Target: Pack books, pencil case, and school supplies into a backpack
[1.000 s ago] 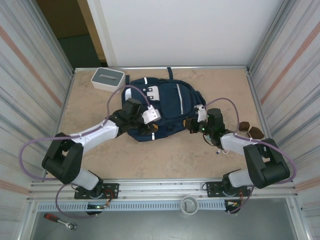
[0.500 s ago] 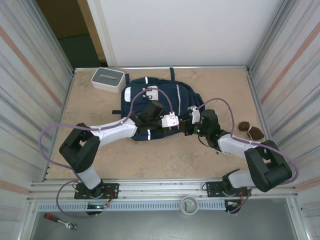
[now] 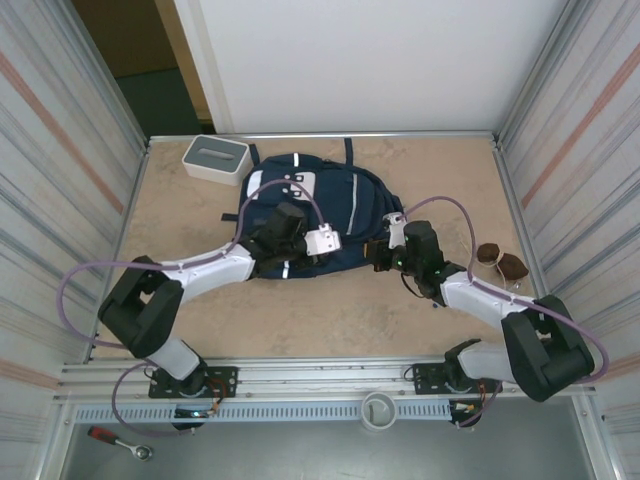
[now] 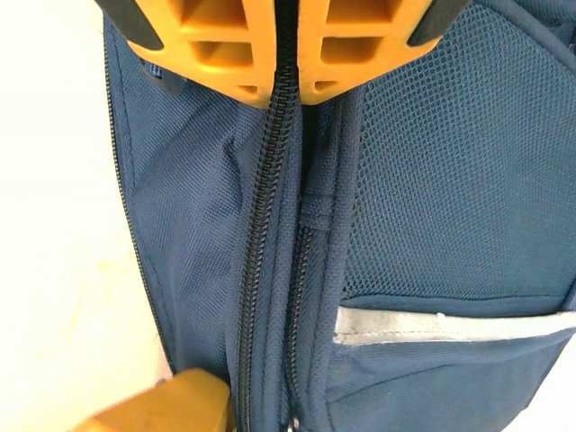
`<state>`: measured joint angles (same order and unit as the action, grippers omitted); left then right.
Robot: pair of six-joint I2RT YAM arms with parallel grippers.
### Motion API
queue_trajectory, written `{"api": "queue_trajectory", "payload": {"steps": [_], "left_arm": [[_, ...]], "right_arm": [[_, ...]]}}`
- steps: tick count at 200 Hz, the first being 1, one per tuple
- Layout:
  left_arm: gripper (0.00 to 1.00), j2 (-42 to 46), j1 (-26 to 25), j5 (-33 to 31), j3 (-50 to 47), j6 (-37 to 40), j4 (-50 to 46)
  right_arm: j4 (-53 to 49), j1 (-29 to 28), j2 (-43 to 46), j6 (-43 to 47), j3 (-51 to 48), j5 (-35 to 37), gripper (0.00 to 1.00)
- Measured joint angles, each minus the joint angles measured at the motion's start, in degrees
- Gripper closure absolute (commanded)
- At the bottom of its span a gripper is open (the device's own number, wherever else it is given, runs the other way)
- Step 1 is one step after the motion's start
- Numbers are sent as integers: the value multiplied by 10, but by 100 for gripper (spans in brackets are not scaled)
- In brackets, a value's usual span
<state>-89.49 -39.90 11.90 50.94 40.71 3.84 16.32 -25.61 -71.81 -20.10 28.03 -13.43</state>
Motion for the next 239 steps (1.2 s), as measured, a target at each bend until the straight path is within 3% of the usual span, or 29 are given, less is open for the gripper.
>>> {"api": "queue_trajectory", "payload": {"steps": [55, 84, 98, 125, 153, 195, 239], "left_arm": [[98, 66, 41, 37, -67, -6, 40], [64, 94, 61, 51, -92, -14, 39], [53, 100, 67, 65, -92, -26, 23], [40, 107, 44, 66, -88, -40, 2], [36, 106, -14, 44, -64, -32, -8], [40, 73, -52, 14, -10, -18, -12], [75, 43, -57, -11, 5, 1, -8]], "right_arm": [[-54, -2, 17, 13, 32, 36, 100], [-53, -27, 18, 19, 33, 35, 100], [-53, -35, 18, 21, 33, 45, 100], [-40, -49, 20, 21, 28, 49, 100], [-40, -77, 40, 21, 25, 47, 100], [-41, -99, 78, 21, 24, 51, 100], [-58, -105, 97, 23, 5, 59, 100]]}}
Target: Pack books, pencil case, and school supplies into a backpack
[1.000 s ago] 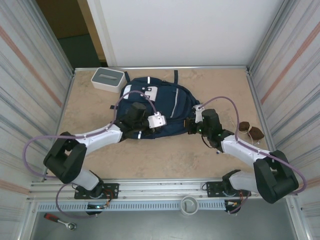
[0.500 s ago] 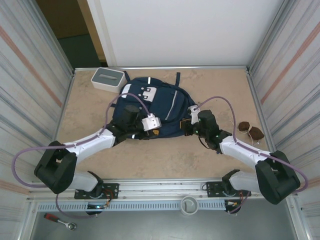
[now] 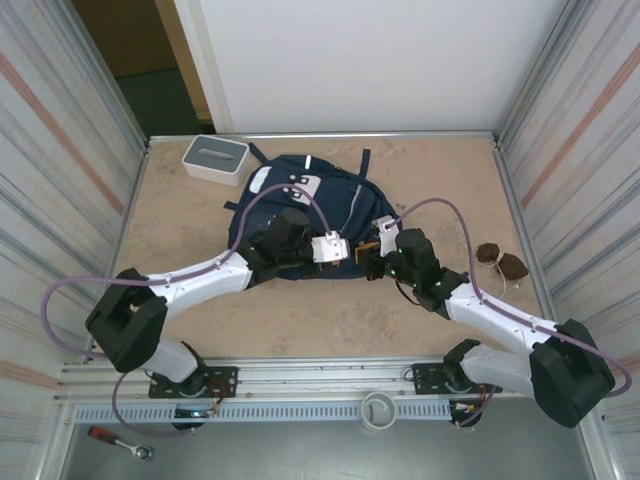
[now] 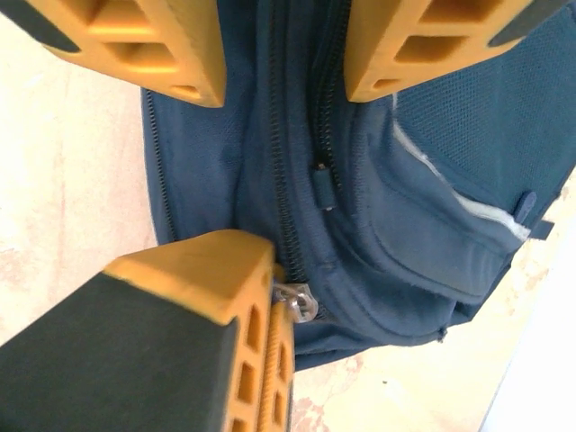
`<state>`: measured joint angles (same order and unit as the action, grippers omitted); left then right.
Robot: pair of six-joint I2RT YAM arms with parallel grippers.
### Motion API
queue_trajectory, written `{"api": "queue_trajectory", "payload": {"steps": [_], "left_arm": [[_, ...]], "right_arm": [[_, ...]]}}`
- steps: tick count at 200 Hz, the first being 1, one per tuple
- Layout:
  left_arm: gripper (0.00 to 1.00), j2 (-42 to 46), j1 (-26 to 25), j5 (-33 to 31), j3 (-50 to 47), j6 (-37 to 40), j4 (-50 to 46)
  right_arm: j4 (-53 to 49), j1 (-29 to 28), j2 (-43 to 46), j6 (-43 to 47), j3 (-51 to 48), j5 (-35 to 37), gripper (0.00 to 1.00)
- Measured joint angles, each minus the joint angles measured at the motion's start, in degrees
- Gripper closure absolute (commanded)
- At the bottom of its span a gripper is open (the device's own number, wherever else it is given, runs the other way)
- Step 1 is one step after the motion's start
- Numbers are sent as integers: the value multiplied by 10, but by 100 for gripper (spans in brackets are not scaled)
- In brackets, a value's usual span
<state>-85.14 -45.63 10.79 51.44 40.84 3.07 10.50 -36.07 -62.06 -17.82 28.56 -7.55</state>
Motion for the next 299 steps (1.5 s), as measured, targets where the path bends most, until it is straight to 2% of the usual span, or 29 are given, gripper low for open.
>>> {"api": "queue_trajectory", "payload": {"steps": [19, 68, 90, 114, 134, 171, 194, 209, 299], "left_arm": [[86, 0, 1, -6, 0, 6, 5], [100, 7, 16, 16, -16, 10, 32], [100, 16, 26, 35, -33, 10, 52], [100, 42, 50, 42, -61, 10, 53], [100, 58, 69, 41, -81, 8, 53], [100, 68, 74, 42, -95, -4, 53], [100, 68, 74, 43, -95, -8, 53], [100, 68, 74, 45, -95, -11, 53], [100, 68, 74, 49, -95, -12, 46]], "right_arm": [[-12, 1, 10, 3, -1, -1, 100], [-33, 27, 57, 3, -15, -6, 100], [-39, 51, 67, 2, -15, -15, 100], [-72, 96, 66, 0, -14, 7, 100], [-82, 105, 62, -2, -14, 11, 100], [-66, 105, 47, 5, -14, -55, 100], [-64, 105, 19, 28, -5, -120, 73], [-68, 105, -10, 47, 17, -155, 63], [-44, 121, -165, 123, 105, -271, 51]]}}
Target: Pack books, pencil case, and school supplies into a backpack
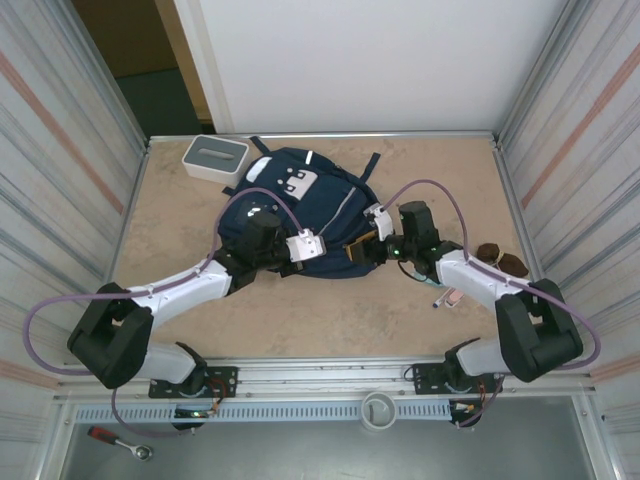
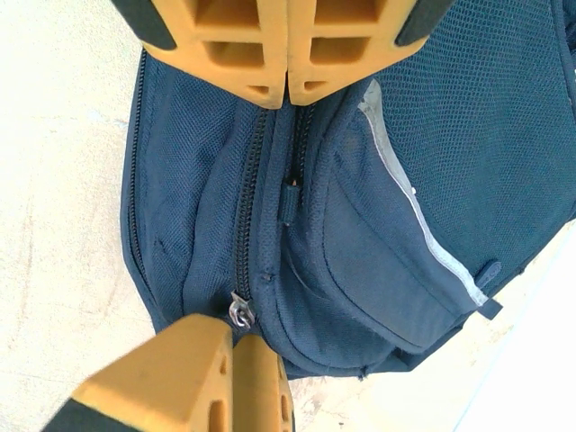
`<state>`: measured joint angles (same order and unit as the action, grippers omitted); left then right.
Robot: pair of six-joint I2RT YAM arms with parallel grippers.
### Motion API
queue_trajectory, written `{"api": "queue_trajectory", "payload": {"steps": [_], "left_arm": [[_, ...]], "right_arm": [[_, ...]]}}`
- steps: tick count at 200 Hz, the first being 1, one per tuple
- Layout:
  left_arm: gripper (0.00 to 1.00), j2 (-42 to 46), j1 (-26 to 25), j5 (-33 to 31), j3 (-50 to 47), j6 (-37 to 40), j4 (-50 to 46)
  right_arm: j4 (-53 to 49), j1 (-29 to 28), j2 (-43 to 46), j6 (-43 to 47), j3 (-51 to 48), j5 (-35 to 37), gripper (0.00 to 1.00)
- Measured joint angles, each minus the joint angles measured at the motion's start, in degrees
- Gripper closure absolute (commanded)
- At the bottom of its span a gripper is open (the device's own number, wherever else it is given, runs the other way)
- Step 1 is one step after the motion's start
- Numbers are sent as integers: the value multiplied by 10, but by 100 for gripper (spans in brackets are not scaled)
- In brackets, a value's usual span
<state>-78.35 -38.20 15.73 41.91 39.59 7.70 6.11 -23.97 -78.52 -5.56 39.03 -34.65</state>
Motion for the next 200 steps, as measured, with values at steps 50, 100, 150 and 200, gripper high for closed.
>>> {"api": "queue_trajectory", "payload": {"steps": [50, 100, 150, 200], "left_arm": [[100, 0, 0, 3, 0, 0, -2], [100, 0, 0, 4, 0, 0, -4], [100, 0, 0, 4, 1, 0, -4], [100, 0, 0, 4, 1, 0, -4]], "right_arm": [[16, 0, -18, 16, 0, -3, 53], [27, 0, -38, 18, 3, -15, 70], [29, -4, -18, 17, -6, -15, 86], [28, -6, 10, 13, -22, -14, 95]]}}
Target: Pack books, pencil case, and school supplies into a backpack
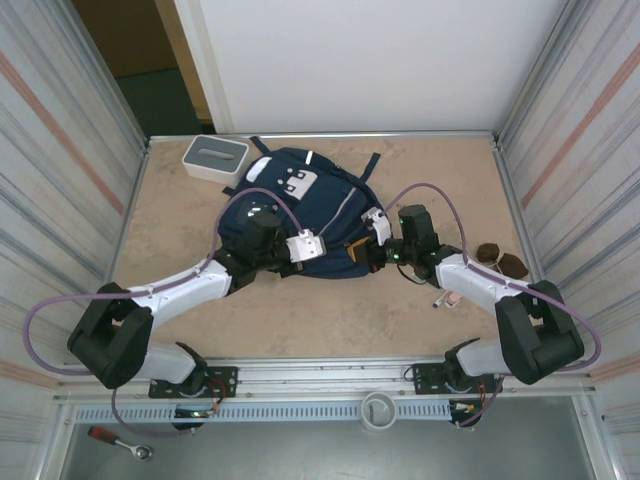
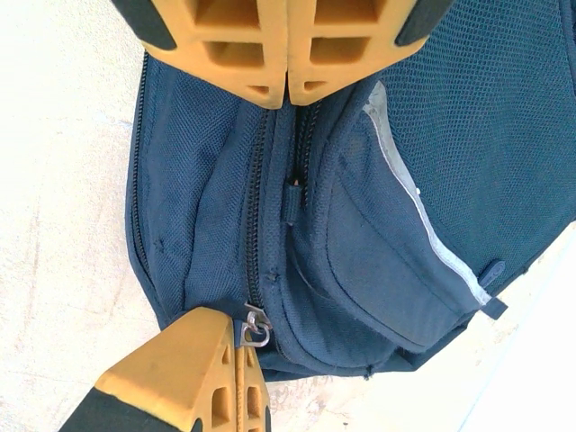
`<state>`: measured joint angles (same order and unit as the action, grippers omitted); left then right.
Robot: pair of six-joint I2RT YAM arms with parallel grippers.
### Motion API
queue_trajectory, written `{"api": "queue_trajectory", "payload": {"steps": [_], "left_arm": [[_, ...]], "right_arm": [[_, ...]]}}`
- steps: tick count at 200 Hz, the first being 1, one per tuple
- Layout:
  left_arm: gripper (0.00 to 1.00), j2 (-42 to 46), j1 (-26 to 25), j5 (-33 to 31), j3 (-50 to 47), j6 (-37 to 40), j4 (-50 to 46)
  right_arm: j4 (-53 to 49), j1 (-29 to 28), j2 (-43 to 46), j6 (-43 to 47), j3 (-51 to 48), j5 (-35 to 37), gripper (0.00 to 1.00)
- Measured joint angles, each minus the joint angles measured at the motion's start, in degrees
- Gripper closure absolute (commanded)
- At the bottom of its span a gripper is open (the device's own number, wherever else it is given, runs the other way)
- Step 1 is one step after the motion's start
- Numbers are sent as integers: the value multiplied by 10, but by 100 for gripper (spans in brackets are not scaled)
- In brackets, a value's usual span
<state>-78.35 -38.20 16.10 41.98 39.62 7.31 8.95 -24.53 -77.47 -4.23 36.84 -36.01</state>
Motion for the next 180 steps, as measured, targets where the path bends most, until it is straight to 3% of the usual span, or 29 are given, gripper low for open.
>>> {"api": "queue_trajectory", "payload": {"steps": [31, 59, 82, 145, 180], "left_arm": [[100, 0, 0, 0, 0, 0, 0], [100, 0, 0, 0, 0, 0, -2], [100, 0, 0, 0, 0, 0, -2], [100, 0, 0, 0, 0, 0, -3], [100, 0, 0, -2, 0, 2, -5]], "right_arm": [[1, -4, -1, -2, -5, 4, 95], [7, -10, -4, -10, -7, 14, 86], [20, -17, -15, -14, -7, 21, 85], [48, -24, -21, -27, -19, 37, 100], [49, -23, 2, -31, -36, 54, 100]]}}
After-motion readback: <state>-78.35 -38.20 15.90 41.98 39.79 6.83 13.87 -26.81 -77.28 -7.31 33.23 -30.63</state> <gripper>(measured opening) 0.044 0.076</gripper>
